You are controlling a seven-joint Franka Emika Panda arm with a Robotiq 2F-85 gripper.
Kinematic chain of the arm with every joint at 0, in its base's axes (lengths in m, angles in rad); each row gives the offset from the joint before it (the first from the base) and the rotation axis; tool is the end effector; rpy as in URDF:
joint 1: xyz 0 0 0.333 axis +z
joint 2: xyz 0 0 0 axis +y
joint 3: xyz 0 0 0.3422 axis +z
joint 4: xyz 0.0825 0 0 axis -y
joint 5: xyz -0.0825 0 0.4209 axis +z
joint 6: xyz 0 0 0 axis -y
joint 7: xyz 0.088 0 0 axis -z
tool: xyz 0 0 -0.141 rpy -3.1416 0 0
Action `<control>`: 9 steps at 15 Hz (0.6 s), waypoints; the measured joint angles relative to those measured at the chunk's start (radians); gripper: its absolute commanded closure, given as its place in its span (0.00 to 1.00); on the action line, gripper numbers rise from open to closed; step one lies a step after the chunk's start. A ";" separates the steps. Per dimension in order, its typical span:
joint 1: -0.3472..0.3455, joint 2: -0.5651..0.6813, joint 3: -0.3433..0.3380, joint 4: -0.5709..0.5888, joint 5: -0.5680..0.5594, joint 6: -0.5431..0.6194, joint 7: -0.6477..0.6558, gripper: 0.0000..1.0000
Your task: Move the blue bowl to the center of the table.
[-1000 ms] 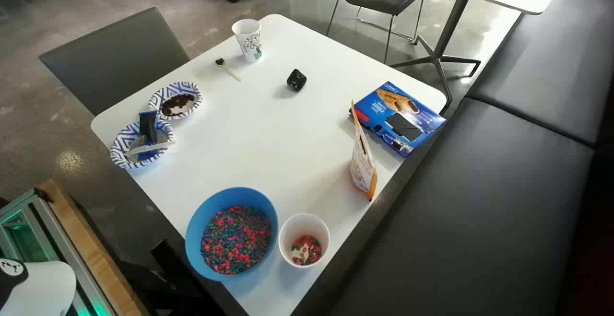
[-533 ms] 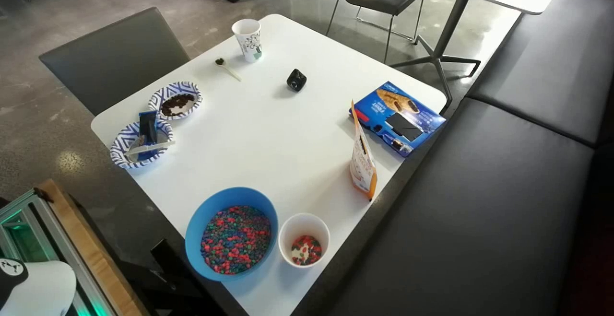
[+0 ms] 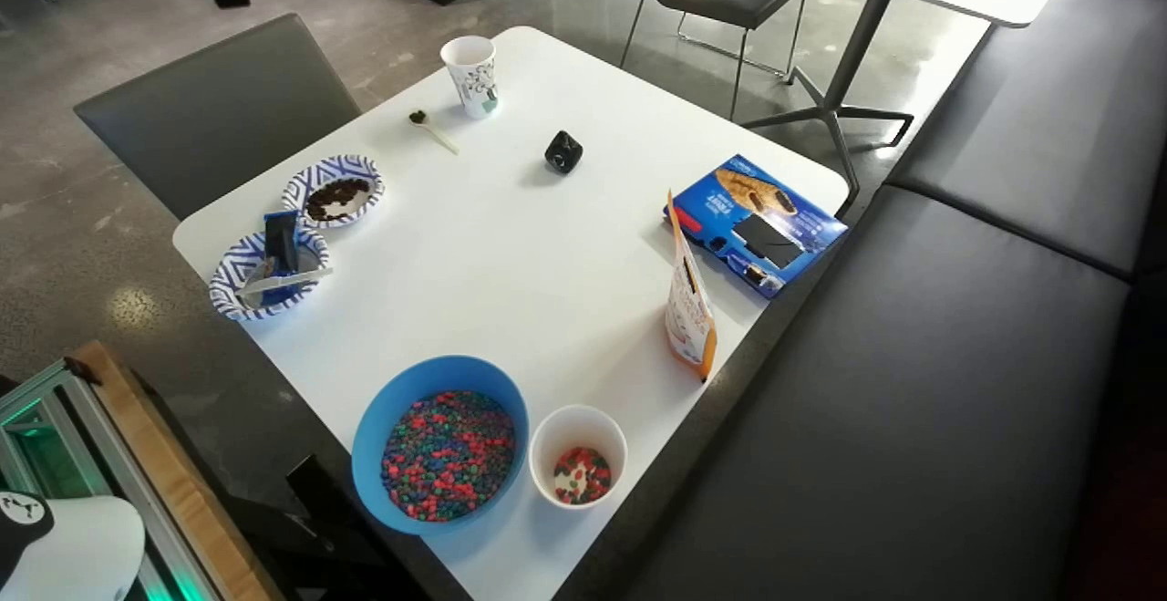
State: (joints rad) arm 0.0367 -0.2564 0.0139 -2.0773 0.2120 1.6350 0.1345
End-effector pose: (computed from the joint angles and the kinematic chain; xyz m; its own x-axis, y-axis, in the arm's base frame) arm 0.4804 0.0532 0.5087 0.9726 -0.0966 -0.2114 -0.1346 -0.9756 -0.1736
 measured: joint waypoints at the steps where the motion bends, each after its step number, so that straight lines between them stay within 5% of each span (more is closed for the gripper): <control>1: -0.016 0.000 -0.003 -0.028 0.000 0.033 0.029 0.00; 9: -0.119 -0.024 -0.014 -0.350 -0.055 0.412 0.286 0.00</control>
State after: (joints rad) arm -0.0828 -0.2800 -0.0003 -2.4274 0.1566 2.0467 0.4203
